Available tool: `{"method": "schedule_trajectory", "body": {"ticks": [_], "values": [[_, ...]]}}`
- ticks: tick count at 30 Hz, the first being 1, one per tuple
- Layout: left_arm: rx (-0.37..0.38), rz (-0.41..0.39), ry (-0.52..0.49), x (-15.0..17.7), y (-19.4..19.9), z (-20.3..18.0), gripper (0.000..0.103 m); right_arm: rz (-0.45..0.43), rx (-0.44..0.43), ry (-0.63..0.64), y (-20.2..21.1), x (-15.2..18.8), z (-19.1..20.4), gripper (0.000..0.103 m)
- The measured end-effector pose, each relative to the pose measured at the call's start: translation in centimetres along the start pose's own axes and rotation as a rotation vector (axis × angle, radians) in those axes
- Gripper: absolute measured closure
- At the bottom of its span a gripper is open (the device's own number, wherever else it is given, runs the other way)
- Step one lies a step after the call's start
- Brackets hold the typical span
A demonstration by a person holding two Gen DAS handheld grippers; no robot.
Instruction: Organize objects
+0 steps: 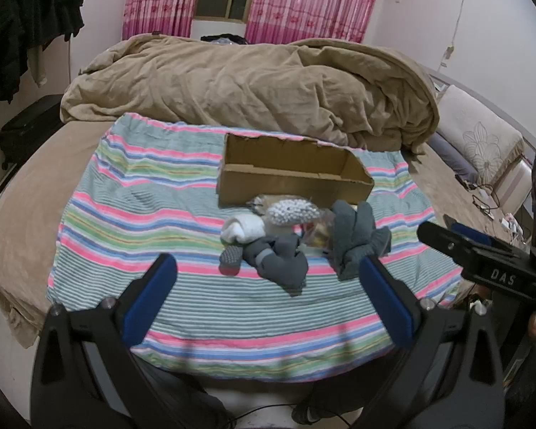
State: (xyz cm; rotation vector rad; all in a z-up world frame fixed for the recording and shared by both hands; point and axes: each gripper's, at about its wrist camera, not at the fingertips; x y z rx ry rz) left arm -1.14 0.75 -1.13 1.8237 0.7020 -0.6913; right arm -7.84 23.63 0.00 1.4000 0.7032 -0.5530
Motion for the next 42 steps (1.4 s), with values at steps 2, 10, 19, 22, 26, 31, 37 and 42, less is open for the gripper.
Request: {"method": "schedule_trajectory", "body": {"ticks": [2, 10, 19, 22, 26, 31, 37, 42], "values": [[0.0, 0.002, 0.0, 0.0, 0.0, 0.0, 0.001, 0.0, -0.001, 0.0, 0.0, 0.1, 0.0, 0.005], [0.001, 0.006, 0.001, 0.0, -0.1, 0.1, 0.001, 0.001, -0.001, -0.001, -0.1, 0.0, -0.1, 0.005], [-0.001, 0.006, -0.003, 0.0, -0.3, -0.1, 0.001, 0.003, -0.002, -0.002, -0.2, 0.0, -0.2, 0.005], [0.0, 0.008, -0.002, 0.0, -0.3, -0.2, 0.001, 0.003, -0.002, -0.002, -0.2, -0.1, -0.2, 0.005], [0.002, 0.012, -0.004, -0.1, -0.4, -0.1, 0.001, 0.005, -0.002, -0.003, -0.2, 0.0, -0.2, 0.005], [0.001, 0.013, -0.003, -0.1, -0.5, -0.1, 0.001, 0.008, -0.001, -0.008, -0.7, 0.3, -0.4, 0.005], [0.001, 0.02, 0.003, 0.0, -0.8, 0.1, 0.001, 0.013, -0.001, -0.012, -0.9, 0.2, -0.5, 0.005], [0.003, 0.034, 0.008, 0.0, -1.6, 0.4, 0.001, 0.018, 0.017, -0.022, -1.2, 0.0, -1.2, 0.005]]}}
Point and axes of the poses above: each gripper's, at about its wrist camera, not at the fingertips, and y roughly against the way its jaws point, z to its left, x to its underside, and after that the axes turned 10 degrees about x, right-handed
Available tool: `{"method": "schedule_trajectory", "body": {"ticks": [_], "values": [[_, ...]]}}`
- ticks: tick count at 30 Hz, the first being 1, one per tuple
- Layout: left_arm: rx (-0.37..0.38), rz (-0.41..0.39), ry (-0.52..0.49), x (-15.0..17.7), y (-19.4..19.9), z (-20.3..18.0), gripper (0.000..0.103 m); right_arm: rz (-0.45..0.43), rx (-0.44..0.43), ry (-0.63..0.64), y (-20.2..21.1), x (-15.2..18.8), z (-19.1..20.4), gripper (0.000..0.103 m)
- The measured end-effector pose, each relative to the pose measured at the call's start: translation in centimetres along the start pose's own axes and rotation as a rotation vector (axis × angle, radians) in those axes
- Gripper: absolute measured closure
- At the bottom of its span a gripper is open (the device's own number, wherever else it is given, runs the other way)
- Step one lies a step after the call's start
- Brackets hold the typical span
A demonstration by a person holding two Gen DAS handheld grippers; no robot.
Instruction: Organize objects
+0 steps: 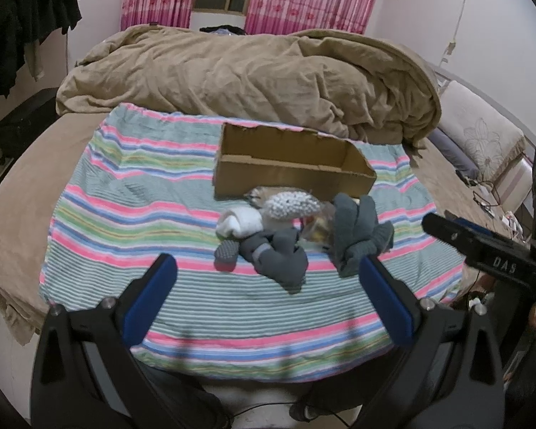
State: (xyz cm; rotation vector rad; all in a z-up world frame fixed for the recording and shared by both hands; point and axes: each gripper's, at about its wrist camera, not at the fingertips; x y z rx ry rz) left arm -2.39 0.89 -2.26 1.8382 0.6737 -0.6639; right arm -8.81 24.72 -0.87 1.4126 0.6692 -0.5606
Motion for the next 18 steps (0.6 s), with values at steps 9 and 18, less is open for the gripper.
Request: {"method": "schedule_trajectory", "body": {"ticks": [9, 18], "values": [[-0.02, 0.038, 0.006, -0.1, -3.3, 1.7, 0.001, 0.031, 0.06, -0.049, -2.0, -0.8, -3.2, 0.005], [0.002, 0.098, 0.044, 0.1, -7.5, 3.3, 0.001, 0.111, 0.073, -0.055, -6.0, -0.3, -4.2, 0.005]]}}
Point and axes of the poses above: each gripper's, at about its wrist camera, not at the fingertips, and y roughly against the way its jaws point, z to its left, x to its underside, and after that the axes turned 10 degrees about x, right-handed
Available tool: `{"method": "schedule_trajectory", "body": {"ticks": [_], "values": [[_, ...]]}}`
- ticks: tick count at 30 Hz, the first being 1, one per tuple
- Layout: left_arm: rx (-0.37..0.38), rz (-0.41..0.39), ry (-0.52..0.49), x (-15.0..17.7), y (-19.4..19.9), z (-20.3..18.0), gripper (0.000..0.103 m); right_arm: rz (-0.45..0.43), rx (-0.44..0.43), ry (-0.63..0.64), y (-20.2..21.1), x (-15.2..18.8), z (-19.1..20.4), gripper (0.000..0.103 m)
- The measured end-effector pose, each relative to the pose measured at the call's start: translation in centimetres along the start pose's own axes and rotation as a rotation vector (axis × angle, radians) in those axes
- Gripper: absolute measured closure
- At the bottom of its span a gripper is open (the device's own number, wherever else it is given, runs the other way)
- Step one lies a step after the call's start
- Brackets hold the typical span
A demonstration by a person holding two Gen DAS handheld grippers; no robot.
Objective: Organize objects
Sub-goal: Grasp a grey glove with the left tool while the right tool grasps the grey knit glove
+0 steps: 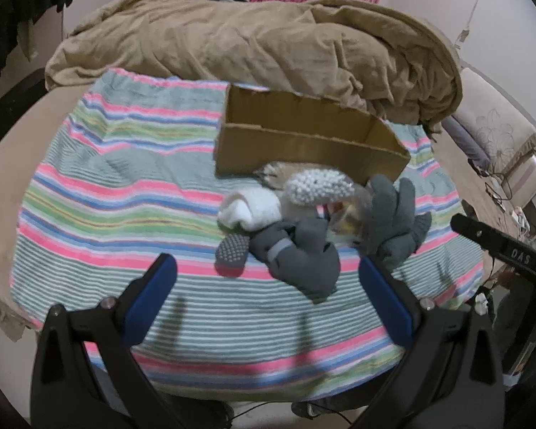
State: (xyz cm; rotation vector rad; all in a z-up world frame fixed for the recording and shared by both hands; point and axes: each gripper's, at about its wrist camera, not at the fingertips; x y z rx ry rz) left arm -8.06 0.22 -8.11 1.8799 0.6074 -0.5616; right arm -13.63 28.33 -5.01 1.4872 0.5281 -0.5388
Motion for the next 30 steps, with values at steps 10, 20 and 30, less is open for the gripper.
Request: {"method": "schedule_trajectory", "body": {"ticks": [10, 20, 30], "values": [[0.041, 0.093, 0.031, 0.7, -5.7, 0.6, 0.014, 0.069, -0.038, 0.052, -3.8, 1.1, 1.5, 0.006], [0.093, 0.122, 0.016, 1.2, -8.6, -0.1, 0.045, 0.129, -0.184, 0.012, -6.4, 1.4, 2.2, 0.037], [0.121, 0.1, -0.001, 1.8, -6.5, -1.3, 0.069, 0.09, -0.259, -0.019, -4.2, 1.2, 1.4, 0.078]]}}
Point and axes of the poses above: each gripper's, at about its wrist camera, not at the fingertips, and y roughly against the way its jaws point, z to its left, x to its underside, and after that the axes turned 10 degrees about x, right-handed
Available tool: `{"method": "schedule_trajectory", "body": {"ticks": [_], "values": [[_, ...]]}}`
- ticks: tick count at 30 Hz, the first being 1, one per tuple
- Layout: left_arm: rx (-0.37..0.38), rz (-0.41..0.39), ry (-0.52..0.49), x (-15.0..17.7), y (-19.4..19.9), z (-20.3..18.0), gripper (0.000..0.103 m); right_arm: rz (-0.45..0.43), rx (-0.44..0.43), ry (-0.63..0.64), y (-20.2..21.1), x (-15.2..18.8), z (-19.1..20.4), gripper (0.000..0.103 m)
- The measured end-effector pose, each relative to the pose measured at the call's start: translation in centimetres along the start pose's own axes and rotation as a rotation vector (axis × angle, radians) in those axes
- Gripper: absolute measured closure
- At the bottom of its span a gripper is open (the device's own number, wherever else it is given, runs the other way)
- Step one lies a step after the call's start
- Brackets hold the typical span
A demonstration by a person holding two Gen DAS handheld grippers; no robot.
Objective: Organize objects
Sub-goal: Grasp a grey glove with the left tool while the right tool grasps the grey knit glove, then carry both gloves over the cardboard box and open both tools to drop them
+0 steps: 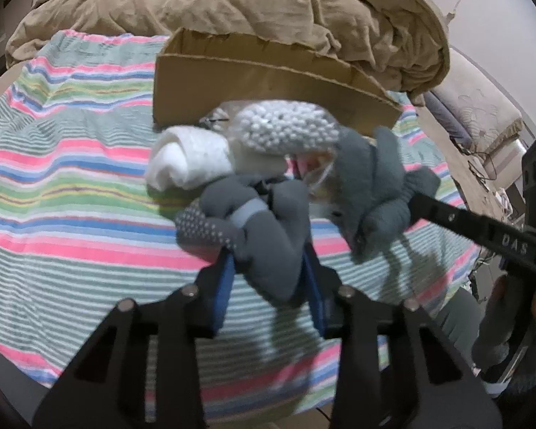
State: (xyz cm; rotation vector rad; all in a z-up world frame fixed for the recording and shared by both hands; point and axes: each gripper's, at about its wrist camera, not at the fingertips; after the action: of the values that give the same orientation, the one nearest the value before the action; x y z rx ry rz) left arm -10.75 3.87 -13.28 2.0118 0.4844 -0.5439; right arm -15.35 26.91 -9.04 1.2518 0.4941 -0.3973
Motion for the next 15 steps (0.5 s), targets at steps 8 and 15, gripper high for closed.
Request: {"method": "schedule_trajectory", "body": {"ticks": [8, 15], "values": [[0.03, -0.044, -0.017, 0.0, 2.0, -1.0, 0.078, -0.069, -0.007, -0.005, 3.2, -0.4, 0.0, 0.083], [0.034, -0.105, -0.059, -0.4, 5.2, -2.6, 0.078, -0.122, -0.031, -0.009, 5.7, -0.8, 0.0, 0.083]]}}
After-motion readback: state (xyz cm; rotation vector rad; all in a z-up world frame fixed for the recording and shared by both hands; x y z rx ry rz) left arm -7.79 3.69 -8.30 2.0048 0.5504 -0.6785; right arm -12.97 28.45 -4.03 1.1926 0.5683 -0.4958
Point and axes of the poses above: each gripper's, at about its wrist camera, not at the fingertips, and y roughly against the way its jaws point, z to its left, x to its underside, and after that the axes turned 10 degrees about x, right-handed
